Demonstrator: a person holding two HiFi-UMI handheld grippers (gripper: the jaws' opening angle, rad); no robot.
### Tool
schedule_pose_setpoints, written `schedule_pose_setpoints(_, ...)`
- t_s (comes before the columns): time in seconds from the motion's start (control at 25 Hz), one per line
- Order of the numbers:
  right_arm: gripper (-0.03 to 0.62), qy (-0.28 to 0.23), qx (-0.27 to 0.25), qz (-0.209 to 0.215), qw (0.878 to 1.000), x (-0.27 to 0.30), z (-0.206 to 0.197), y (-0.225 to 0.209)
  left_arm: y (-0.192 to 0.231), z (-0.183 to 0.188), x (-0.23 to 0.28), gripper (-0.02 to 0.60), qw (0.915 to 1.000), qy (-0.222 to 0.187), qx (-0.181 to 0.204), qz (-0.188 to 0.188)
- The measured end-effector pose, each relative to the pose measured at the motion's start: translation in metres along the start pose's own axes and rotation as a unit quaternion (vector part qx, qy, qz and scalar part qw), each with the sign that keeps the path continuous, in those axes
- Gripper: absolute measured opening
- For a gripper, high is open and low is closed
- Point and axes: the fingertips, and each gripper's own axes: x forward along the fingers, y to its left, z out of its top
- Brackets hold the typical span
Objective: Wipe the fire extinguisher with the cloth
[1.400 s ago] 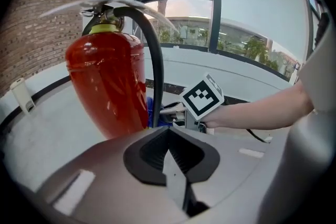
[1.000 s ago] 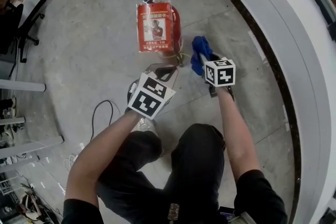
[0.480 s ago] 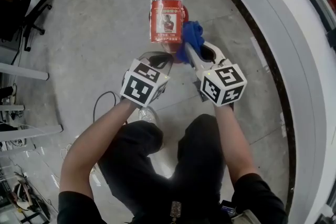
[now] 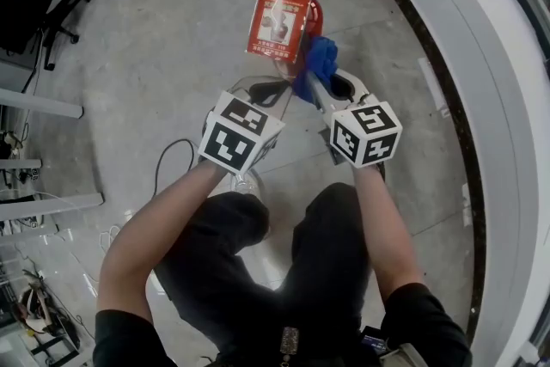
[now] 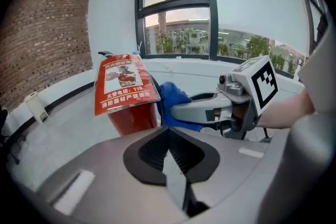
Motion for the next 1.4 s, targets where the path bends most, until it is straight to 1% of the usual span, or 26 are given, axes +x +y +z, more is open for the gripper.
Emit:
schedule_pose_setpoints(0.16,0.052,0.042,0.009,-0.023,0.999,0.012,-0.042,-0.024,0.000,-0.010,0.014,0.005,0.9999,0.007,-0.009,-0.008)
schedule_pose_setpoints(0.4,0.052,0.106,0.029,-0.038,0.993,0.040,-0.108,-0.054,0.001,-0.040,0.043,0.005,0.9996,0.023,0.003,-0.018)
schedule_pose_setpoints(0.52,0.051,0.121,0.032,-0.048,0.991,0.045,-0.132,-0.062,0.002,-0.058,0.055,0.005,0.9991,0.031,-0.008,-0.026)
schedule_pose_setpoints(0.6,0.052,0.123,0.029,-0.052,0.991,0.046,-0.143,-0.063,0.002,-0.070,0.063,0.005,0.9987,0.037,-0.013,-0.034)
schedule_pose_setpoints(0.68,0.052,0.124,0.023,-0.052,0.991,0.046,-0.152,-0.062,0.001,-0.080,0.071,0.005,0.9983,0.042,-0.010,-0.040)
schedule_pose_setpoints(0.8,0.052,0.140,0.015,-0.048,0.989,0.052,-0.171,-0.065,0.005,-0.088,0.082,0.005,0.9983,0.038,-0.005,-0.045)
schedule_pose_setpoints(0.88,0.052,0.152,0.005,-0.045,0.987,0.058,-0.179,-0.069,0.008,-0.091,0.089,0.005,0.9984,0.032,-0.012,-0.045)
schedule_pose_setpoints(0.96,0.052,0.163,0.005,-0.045,0.986,0.061,-0.188,-0.075,0.011,-0.097,0.096,0.005,0.9983,0.027,-0.028,-0.043)
schedule_pose_setpoints(1.08,0.052,0.192,0.033,-0.050,0.980,0.068,-0.220,-0.085,0.015,-0.110,0.099,0.005,0.9972,0.030,-0.056,-0.039)
schedule_pose_setpoints(1.2,0.052,0.220,0.058,-0.066,0.971,0.079,-0.252,-0.100,0.015,-0.119,0.097,0.005,0.9967,0.034,-0.063,-0.039)
schedule_pose_setpoints(1.32,0.052,0.229,0.065,-0.077,0.968,0.086,-0.267,-0.110,0.020,-0.127,0.093,0.005,0.9964,0.034,-0.070,-0.032)
schedule_pose_setpoints(1.4,0.052,0.244,0.077,-0.083,0.963,0.089,-0.282,-0.114,0.024,-0.133,0.091,0.005,0.9962,0.037,-0.073,-0.027)
